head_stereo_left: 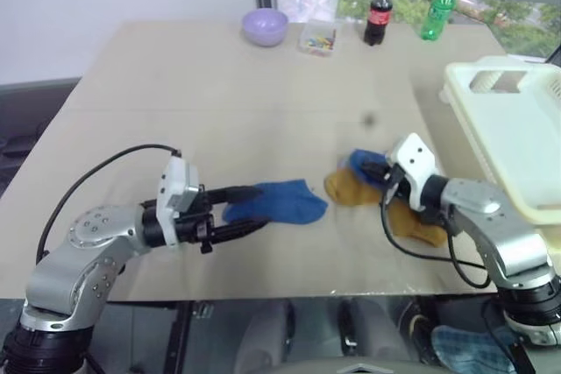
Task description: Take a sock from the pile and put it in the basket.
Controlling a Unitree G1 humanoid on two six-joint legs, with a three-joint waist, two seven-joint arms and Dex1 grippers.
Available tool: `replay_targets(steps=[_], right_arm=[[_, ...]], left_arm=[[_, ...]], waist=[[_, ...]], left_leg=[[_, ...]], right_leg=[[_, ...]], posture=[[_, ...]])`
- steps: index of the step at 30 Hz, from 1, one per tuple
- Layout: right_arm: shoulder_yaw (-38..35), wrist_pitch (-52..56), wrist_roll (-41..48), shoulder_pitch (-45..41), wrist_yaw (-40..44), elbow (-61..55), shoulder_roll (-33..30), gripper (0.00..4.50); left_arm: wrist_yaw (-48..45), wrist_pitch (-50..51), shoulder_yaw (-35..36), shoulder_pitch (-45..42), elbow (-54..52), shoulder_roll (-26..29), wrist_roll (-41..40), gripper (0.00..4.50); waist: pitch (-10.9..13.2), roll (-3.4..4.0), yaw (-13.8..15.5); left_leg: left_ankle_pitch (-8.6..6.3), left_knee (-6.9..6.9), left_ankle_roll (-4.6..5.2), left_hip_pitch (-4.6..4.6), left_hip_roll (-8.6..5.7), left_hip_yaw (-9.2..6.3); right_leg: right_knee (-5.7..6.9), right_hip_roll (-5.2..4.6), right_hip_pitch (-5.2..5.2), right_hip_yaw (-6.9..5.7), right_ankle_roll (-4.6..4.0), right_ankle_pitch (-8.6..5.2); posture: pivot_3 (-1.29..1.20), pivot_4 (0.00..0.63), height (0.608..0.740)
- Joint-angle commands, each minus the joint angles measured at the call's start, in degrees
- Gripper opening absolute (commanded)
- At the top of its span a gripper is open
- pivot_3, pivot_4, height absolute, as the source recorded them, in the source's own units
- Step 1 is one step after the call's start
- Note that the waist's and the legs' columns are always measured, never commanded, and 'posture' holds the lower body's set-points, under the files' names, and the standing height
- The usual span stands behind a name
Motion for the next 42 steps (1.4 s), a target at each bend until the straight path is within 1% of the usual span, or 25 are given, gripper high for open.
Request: replay_targets(steps=[1,3,5,8,10,12,15,16,17,18,19,20,21,23,25,28,30,32,35,38,41,42], right_arm=[[1.7,-1.5,0.0,-5.8,-0.2,3.5,2.6,0.02],[4.2,-3.0,-0.9,-11.0,-0.3,9.0,5.9,0.02],[7.4,-7.3,-3.2,-16.1,-0.3,17.2,10.2,0.02],[11.2,-16.4,-6.3,-24.0,0.0,33.5,18.3,0.02],[12.7,-22.6,-8.1,-29.0,0.8,44.7,23.0,0.02],[13.4,-28.2,-9.7,-32.8,1.3,53.7,26.4,0.02],[14.6,-36.0,-11.8,-38.9,2.8,68.2,32.9,0.02],[14.9,-37.6,-11.6,-40.0,5.7,71.1,34.5,0.02],[14.8,-39.0,-11.6,-40.6,7.1,72.9,35.6,0.27],[14.2,-40.6,-11.7,-41.2,6.6,74.5,36.6,0.55],[13.6,-42.2,-12.3,-41.6,5.5,75.6,37.1,0.77],[13.0,-43.5,-12.9,-41.8,3.8,75.8,37.2,1.16],[12.3,-43.7,-13.0,-41.8,3.0,75.2,36.9,1.66],[11.6,-41.7,-12.2,-40.2,5.0,70.3,35.0,2.56],[10.3,-37.9,-11.3,-38.0,5.3,63.9,33.1,2.56],[8.5,-29.4,-11.3,-33.7,2.9,53.3,29.8,2.56],[8.8,-25.5,-12.5,-31.2,1.8,48.8,27.9,2.56],[8.6,-22.1,-13.4,-29.4,0.3,46.6,26.3,2.56],[7.6,-18.8,-13.9,-28.5,-2.1,49.0,25.1,2.56],[7.7,-19.2,-14.4,-29.1,-2.7,53.7,25.5,2.56],[8.2,-20.3,-15.0,-29.9,-3.1,57.7,26.3,2.56],[8.5,-20.6,-15.2,-30.2,-2.9,58.9,26.6,2.18]], left_arm=[[2.0,-0.7,1.6,0.1,-0.5,-0.8,-0.5,2.74],[3.4,-0.6,2.6,1.1,-0.5,-1.4,-0.5,2.74],[4.3,-1.1,3.7,2.5,-0.4,-1.6,0.0,2.74],[5.7,-1.5,5.6,4.4,0.1,-1.5,0.6,2.74],[6.7,-1.7,6.7,5.5,0.3,-1.4,1.3,2.74],[7.7,-1.5,7.6,6.1,0.2,-1.3,1.7,2.74],[11.1,-0.8,9.3,6.8,0.8,-1.5,3.2,2.74],[12.9,0.0,9.7,6.8,1.1,-1.6,3.6,2.74],[14.3,0.2,9.8,6.8,1.3,-1.7,4.4,2.74],[15.7,0.5,10.0,6.3,1.7,-2.0,4.8,2.74],[16.8,0.8,10.0,6.0,1.9,-2.2,4.9,2.74],[18.1,1.0,10.0,5.5,2.0,-2.4,5.3,2.74],[19.5,1.0,9.7,4.8,2.4,-2.6,6.0,2.74],[23.6,3.2,9.3,2.6,3.1,-3.7,6.0,2.74],[26.9,5.1,7.7,0.4,4.0,-4.3,7.6,2.74],[30.1,7.1,5.1,-3.6,6.3,-5.5,9.3,2.74],[31.4,7.6,3.3,-5.3,8.0,-5.8,11.4,2.74],[32.6,7.6,1.4,-7.1,10.5,-6.8,13.2,2.74],[36.7,8.0,-2.2,-12.0,17.8,-9.3,17.6,2.74],[39.5,8.1,-4.3,-15.6,23.5,-11.6,20.8,2.74],[40.0,7.2,-5.8,-17.5,27.0,-13.6,22.8,2.74],[39.4,6.8,-6.3,-17.8,27.5,-14.3,23.0,2.74]], waist=[[0.0,0.0,0.0],[0.0,0.01,-0.6],[0.0,0.01,-1.1],[0.0,-0.01,-1.4],[0.0,0.03,-1.6],[0.0,0.03,-1.6],[0.0,0.02,-1.4],[0.0,0.02,-1.4],[0.0,0.03,-1.5],[0.0,0.03,-1.5],[0.0,0.03,-1.5],[0.0,0.04,-1.5],[0.0,0.05,-1.3],[0.0,0.05,-1.1],[0.0,0.03,-1.0],[0.0,0.03,-1.0],[0.0,0.03,-1.0],[0.0,0.03,-1.4],[0.0,0.03,-1.4],[0.0,0.0,-1.6],[0.0,0.03,-1.6],[0.0,0.03,-1.6]], left_leg=[[0.0,0.0,0.0,0.0,0.0,0.0],[0.0,0.0,0.0,0.07,0.02,0.11],[0.0,0.0,0.0,0.17,0.06,0.19],[0.0,-0.02,0.0,0.15,0.09,0.14],[0.0,-0.03,-0.01,0.19,0.08,0.18],[0.0,-0.04,-0.01,0.17,0.05,0.19],[0.02,-0.06,-0.05,0.04,-0.05,0.07],[0.01,-0.07,-0.06,0.02,-0.06,0.05],[0.07,-0.08,-0.16,0.0,-0.07,0.02],[0.1,-0.14,-0.21,0.01,-0.08,0.05],[0.09,-0.16,-0.21,0.02,-0.07,0.02],[0.08,-0.19,-0.22,0.02,-0.07,-0.01],[0.06,-0.21,-0.26,0.01,-0.06,-0.05],[0.07,-0.2,-0.31,-0.03,-0.08,-0.12],[0.07,-0.17,-0.31,-0.04,-0.11,-0.13],[0.06,-0.17,-0.3,-0.04,-0.13,-0.14],[0.05,-0.18,-0.3,-0.04,-0.13,-0.15],[0.05,-0.18,-0.3,-0.03,-0.13,-0.12],[0.03,-0.19,-0.27,-0.03,-0.12,-0.07],[0.01,-0.17,-0.22,0.0,-0.1,-0.06],[0.02,-0.18,-0.23,0.01,-0.09,0.0],[0.02,-0.18,-0.24,0.02,-0.1,0.01]], right_leg=[[0.0,0.0,0.0,0.0,0.0,0.0],[0.03,0.06,0.0,0.01,0.0,0.01],[0.12,0.09,-0.01,0.08,-0.01,0.01],[0.14,0.16,-0.01,0.07,-0.02,0.01],[0.15,0.16,-0.01,0.07,-0.02,0.02],[0.14,0.24,-0.05,0.06,-0.02,0.02],[0.1,0.17,-0.08,0.07,-0.02,0.03],[0.09,0.16,-0.11,0.07,-0.02,0.03],[0.1,0.1,-0.15,0.06,-0.02,0.03],[0.1,0.09,-0.16,0.08,-0.02,0.03],[0.1,0.09,-0.16,0.07,-0.03,0.03],[0.1,0.08,-0.17,0.05,-0.03,0.02],[0.1,0.05,-0.18,0.04,-0.04,0.02],[0.1,-0.02,-0.19,-0.02,-0.04,0.02],[0.1,-0.06,-0.18,-0.03,-0.03,0.03],[0.13,-0.07,-0.19,-0.03,-0.03,0.03],[0.14,-0.07,-0.19,-0.03,-0.03,0.03],[0.15,-0.06,-0.2,0.01,-0.03,0.03],[0.2,-0.04,-0.23,0.04,-0.03,0.03],[0.25,0.06,-0.24,0.02,-0.03,0.04],[0.25,0.07,-0.26,0.04,-0.03,0.04],[0.25,0.04,-0.25,0.06,-0.03,0.04]], posture=[[0.0,0.15,0.74],[0.0,0.15,0.74],[0.0,0.15,0.74],[0.0,0.15,0.74],[0.0,0.15,0.74],[0.0,0.15,0.74],[0.0,0.15,0.74],[0.0,0.15,0.74],[0.0,0.15,0.74],[0.0,0.15,0.74],[0.0,0.15,0.74],[0.0,0.15,0.74],[0.0,0.15,0.74],[0.0,0.15,0.74],[0.0,0.15,0.74],[0.0,0.15,0.74],[0.0,0.15,0.74],[0.0,0.15,0.74],[0.0,0.15,0.74],[0.0,0.15,0.74],[0.0,0.15,0.74],[0.0,0.15,0.74]])
